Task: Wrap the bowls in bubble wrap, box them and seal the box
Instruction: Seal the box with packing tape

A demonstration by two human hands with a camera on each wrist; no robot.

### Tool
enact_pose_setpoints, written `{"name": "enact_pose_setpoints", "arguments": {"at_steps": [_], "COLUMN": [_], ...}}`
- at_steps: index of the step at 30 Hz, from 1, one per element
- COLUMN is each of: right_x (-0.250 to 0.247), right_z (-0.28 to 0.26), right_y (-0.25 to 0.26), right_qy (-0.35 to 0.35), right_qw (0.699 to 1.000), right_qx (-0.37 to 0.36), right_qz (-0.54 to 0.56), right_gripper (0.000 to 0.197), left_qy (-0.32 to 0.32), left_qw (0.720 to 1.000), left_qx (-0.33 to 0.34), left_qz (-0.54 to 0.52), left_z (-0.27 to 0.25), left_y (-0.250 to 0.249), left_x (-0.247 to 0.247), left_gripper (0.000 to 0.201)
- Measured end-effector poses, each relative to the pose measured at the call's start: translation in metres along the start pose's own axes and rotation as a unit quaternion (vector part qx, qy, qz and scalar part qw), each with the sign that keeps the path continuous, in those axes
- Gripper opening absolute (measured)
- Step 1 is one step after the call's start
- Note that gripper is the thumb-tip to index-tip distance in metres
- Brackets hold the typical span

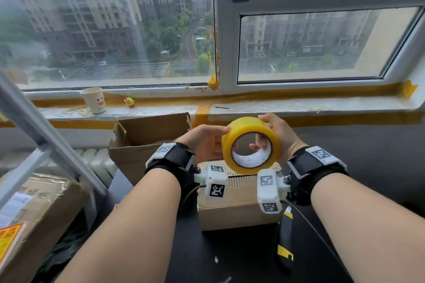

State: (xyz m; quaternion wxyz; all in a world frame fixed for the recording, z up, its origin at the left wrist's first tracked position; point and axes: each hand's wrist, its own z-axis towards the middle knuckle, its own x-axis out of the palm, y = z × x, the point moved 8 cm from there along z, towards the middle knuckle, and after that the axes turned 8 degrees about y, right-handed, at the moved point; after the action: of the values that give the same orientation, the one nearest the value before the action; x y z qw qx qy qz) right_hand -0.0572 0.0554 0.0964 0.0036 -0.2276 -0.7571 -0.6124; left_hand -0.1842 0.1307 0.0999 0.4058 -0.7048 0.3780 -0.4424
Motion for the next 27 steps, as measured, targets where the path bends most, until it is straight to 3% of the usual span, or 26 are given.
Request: {"name": "enact_pose_setpoints", "arguments": {"at_steps": [3, 6, 10, 14, 21, 25, 27], "right_x": [0.006, 0.008, 0.009, 0.012, 0.012, 0.014, 0.019], "right_z": [0.003, 0.005, 0.003, 0.001, 0.002, 0.002, 0.003], "right_y": [0.004, 0.010, 0.008, 0.004, -0.003, 0.000, 0.004], "right_qy": [-0.061, -0.096, -0.096, -0.102, -0.083, -0.102, -0.114], "right_qw": [0.990, 0.981, 0.987, 0.993, 0.993, 0.992, 0.986], "right_qx": [0.046, 0.062, 0.072, 0.062, 0.052, 0.073, 0.091], "right_qz": [-0.120, -0.154, -0.106, -0.020, 0.068, -0.009, -0.081], "right_gripper": [0.039, 0.030, 0.021, 0.014, 0.025, 0.024, 0.019], "left_qy": [-0.022, -0.011, -0.004, -0.003, 0.005, -0.041, -0.060], "left_qw": [0.997, 0.992, 0.991, 0.991, 0.994, 0.990, 0.986], "left_qx": [-0.005, -0.015, -0.013, -0.017, -0.014, -0.006, -0.005], "left_qz": [0.074, 0.124, 0.137, 0.133, 0.110, 0.131, 0.158], "left_z": [0.003, 0.007, 0.006, 0.003, 0.000, 0.003, 0.006], "left_y": [-0.013, -0.017, -0.021, -0.025, -0.025, -0.030, -0.034], "left_x": [0.001, 0.005, 0.000, -0.006, -0.015, -0.017, -0.017], "left_gripper": [0.038, 0.027, 0.025, 0.006, 0.006, 0.008, 0.030]}}
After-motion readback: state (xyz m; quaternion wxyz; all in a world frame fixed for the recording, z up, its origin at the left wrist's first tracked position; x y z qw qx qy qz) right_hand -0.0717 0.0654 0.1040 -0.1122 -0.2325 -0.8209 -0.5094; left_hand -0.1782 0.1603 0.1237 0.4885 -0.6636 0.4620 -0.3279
